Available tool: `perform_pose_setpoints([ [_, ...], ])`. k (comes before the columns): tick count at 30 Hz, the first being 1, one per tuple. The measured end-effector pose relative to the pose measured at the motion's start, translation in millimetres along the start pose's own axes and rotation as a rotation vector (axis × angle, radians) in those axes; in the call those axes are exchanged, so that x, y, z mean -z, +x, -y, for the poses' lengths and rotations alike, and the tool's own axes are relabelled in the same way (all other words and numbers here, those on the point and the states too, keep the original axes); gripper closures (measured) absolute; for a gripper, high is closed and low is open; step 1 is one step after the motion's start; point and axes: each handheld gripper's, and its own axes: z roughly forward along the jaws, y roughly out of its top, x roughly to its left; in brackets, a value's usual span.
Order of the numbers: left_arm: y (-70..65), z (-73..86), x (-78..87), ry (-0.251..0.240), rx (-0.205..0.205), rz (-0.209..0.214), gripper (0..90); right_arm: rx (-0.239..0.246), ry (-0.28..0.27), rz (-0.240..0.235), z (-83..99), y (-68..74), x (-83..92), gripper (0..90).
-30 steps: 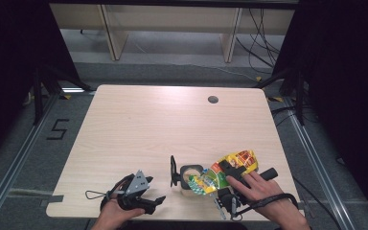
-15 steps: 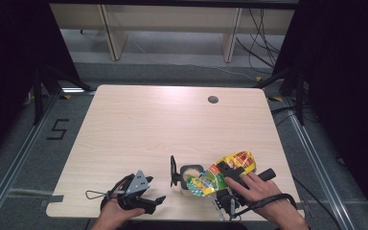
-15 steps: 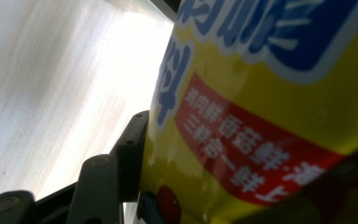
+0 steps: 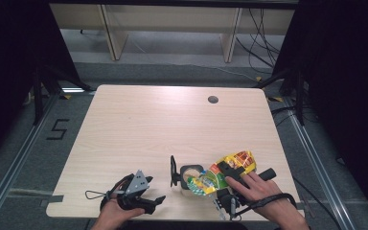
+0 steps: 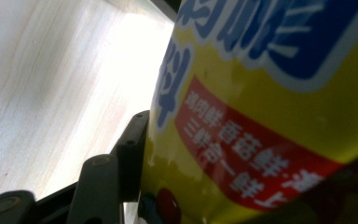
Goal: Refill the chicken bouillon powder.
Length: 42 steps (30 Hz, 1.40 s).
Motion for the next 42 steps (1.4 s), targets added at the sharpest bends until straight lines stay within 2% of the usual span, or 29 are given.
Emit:
perform_pose_setpoints([
  [1,-0.2,0.1,-0.4,-0.003,-0.002,-0.001,20.8,-0.020,0.002,-0.002,0.2,0.9,0.4,47.1],
  [3,0.0,0.0,-0.9,-0.010,-0.002,0.001,20.8,-0.012,0.011,-0.004,0.8,-0.3,0.8,47.1],
  [4,-0.1,0.1,-0.8,-0.010,-0.001,0.001,20.8,0.023,0.008,-0.001,1.8,-2.5,0.7,47.1],
  [6,1.2,-0.5,0.9,0.008,-0.018,0.000,20.8,0.013,0.009,0.001,3.2,-1.7,1.1,47.1],
  [7,-0.2,0.3,-0.5,-0.015,0.005,0.006,20.8,0.014,0.015,0.002,3.6,-1.9,0.9,47.1],
  [9,0.1,0.0,-0.5,-0.013,0.005,0.005,20.8,0.004,0.031,0.006,4.3,-0.8,1.1,47.1],
  [14,-0.8,0.1,-1.4,-0.026,0.015,0.002,20.8,0.031,0.016,0.008,-1.4,-1.1,0.5,47.1],
  [16,0.6,0.1,-0.3,-0.017,-0.008,0.001,20.8,0.018,0.008,0.008,-2.2,0.0,0.8,47.2],
  [17,1.0,0.1,-0.1,-0.012,-0.006,-0.003,20.8,0.024,0.012,0.007,-1.9,-0.8,1.0,47.2],
  [18,-0.7,0.2,-1.1,-0.029,0.019,0.003,20.8,0.030,0.026,0.005,-1.6,-0.7,1.7,47.2],
  [19,-0.7,-0.1,-1.1,-0.027,0.019,0.003,20.8,0.004,0.042,0.008,-1.6,0.7,2.4,47.2],
  [20,-0.8,-0.1,-1.5,-0.034,0.016,0.006,20.8,0.018,0.033,0.011,-1.3,0.1,2.0,47.2],
  [21,0.4,-0.1,-0.4,-0.019,-0.004,0.003,20.8,0.035,0.018,0.008,-1.1,-1.6,1.2,47.2],
  [22,1.4,-0.1,0.3,-0.007,-0.016,-0.004,20.8,0.032,0.017,0.011,-1.0,-1.8,1.4,47.2],
  [24,-0.9,-0.2,-1.1,-0.029,0.021,0.002,20.8,0.026,0.024,0.006,-0.8,-1.4,1.6,47.2],
  [25,-1.1,-0.1,-1.4,-0.032,0.022,0.004,20.8,0.036,0.021,0.003,-0.4,-1.8,1.3,47.2],
  [26,1.6,-0.2,0.3,-0.007,-0.015,-0.005,20.8,0.038,0.027,0.003,0.2,-2.4,2.1,47.2],
  [28,0.6,-0.2,-0.4,-0.018,0.004,-0.007,20.8,0.023,0.023,0.006,1.7,-1.4,0.8,47.2],
  [30,0.6,0.0,-0.6,-0.019,0.003,-0.006,20.8,0.033,0.026,0.006,1.4,-1.1,-0.2,47.2],
  [31,1.4,0.0,0.3,-0.007,-0.016,-0.004,20.8,0.029,0.020,0.003,1.2,-0.9,-0.2,47.3],
  [32,-0.2,0.2,-0.9,-0.022,-0.002,0.003,20.8,0.037,0.012,0.003,0.8,-1.5,-0.5,47.3],
  [34,-1.1,0.0,-1.4,-0.014,0.004,0.006,20.8,0.034,0.025,0.000,-0.6,-2.2,0.9,47.4],
  [35,-0.2,-0.4,-0.7,-0.002,-0.016,0.002,20.8,0.033,0.022,0.005,-0.6,-2.8,1.5,47.3],
  [37,0.1,-0.7,-0.8,-0.012,-0.030,0.012,20.8,0.030,0.016,0.008,0.0,-3.2,2.6,47.4],
  [38,-1.0,0.0,-1.0,-0.013,0.000,0.010,20.8,0.030,0.017,0.007,0.0,-2.9,2.1,47.3],
  [40,0.0,0.2,-0.8,-0.011,0.000,0.000,20.8,0.021,0.029,-0.007,-0.1,-1.3,1.5,47.4],
  [42,-0.2,0.2,-0.8,-0.010,-0.001,0.002,20.8,0.034,0.011,-0.002,0.6,-2.0,0.1,47.4],
])
